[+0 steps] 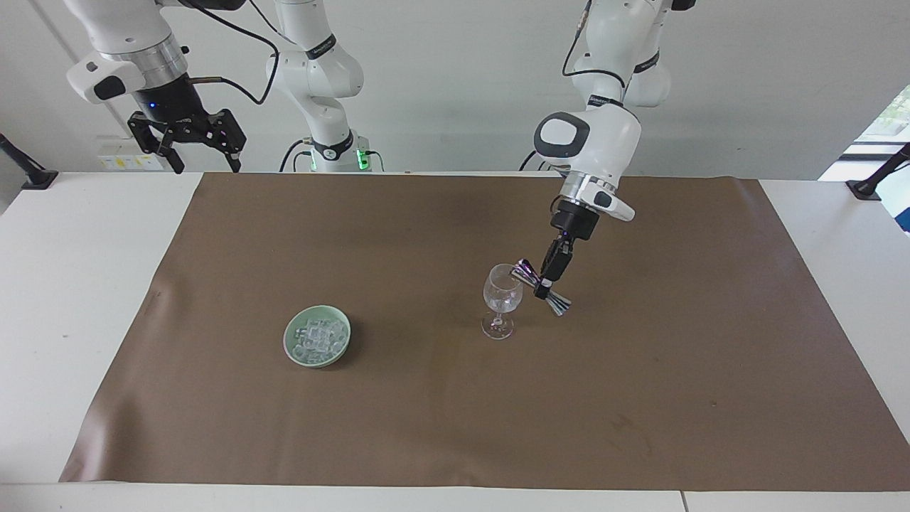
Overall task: Pour wine and add ice with both arms
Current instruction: 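Tilt the jigger over the clear glass with the left gripper, then reach the right gripper into the green bowl while the left gripper holds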
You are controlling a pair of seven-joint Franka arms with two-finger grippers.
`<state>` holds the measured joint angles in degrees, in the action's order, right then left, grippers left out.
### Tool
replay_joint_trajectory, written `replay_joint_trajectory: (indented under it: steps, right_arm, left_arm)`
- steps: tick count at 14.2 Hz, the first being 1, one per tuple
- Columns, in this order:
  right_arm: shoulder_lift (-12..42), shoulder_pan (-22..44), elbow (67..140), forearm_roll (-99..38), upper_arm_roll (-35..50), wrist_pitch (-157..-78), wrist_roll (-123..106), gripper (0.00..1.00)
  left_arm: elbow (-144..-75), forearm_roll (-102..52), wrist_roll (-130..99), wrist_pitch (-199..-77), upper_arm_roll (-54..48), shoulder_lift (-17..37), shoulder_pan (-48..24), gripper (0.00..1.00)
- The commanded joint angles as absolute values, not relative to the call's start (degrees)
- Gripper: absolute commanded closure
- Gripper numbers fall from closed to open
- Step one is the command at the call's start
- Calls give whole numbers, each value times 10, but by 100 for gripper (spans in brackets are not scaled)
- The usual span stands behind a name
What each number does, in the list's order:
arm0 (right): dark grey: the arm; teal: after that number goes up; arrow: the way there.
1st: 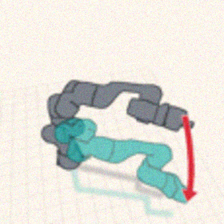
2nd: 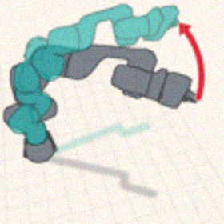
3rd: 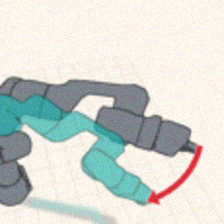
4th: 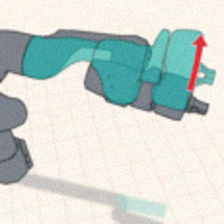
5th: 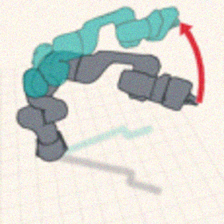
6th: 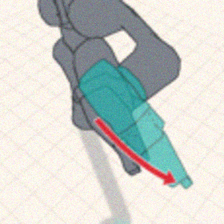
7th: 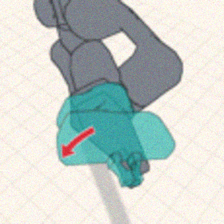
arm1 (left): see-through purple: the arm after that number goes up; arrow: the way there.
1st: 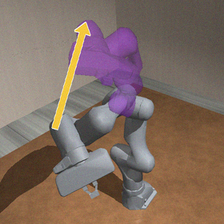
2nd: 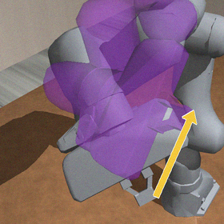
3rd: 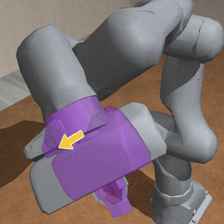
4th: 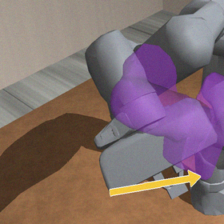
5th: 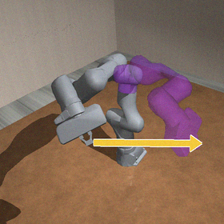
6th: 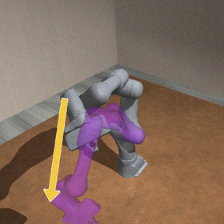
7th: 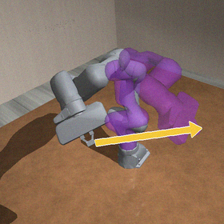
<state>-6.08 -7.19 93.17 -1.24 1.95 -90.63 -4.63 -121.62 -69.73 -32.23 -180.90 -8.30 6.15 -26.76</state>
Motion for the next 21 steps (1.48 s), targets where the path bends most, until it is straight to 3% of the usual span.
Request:
replay_joint_trajectory:
  steps: [1, 6, 14, 21]
  right_arm:
    - [-85, -74, 977, -24, 22, -933, -22, 0]
    - [-64, -25, 1048, -25, 25, -1046, 28, 0]
    - [75, -2, 1084, -23, 25, -1248, 57, 0]
    - [117, 22, 1093, -14, 25, -1308, 92, 0]
  left_arm:
    - [-1203, -687, -316, -1825, -76, 71, -278, 100]
    - [-1202, -686, -312, -1825, -76, 74, -277, 100]
    - [-1199, -670, -296, -1825, -76, 75, -277, 100]
    - [-1201, -670, -287, -1833, -76, 74, -279, 100]
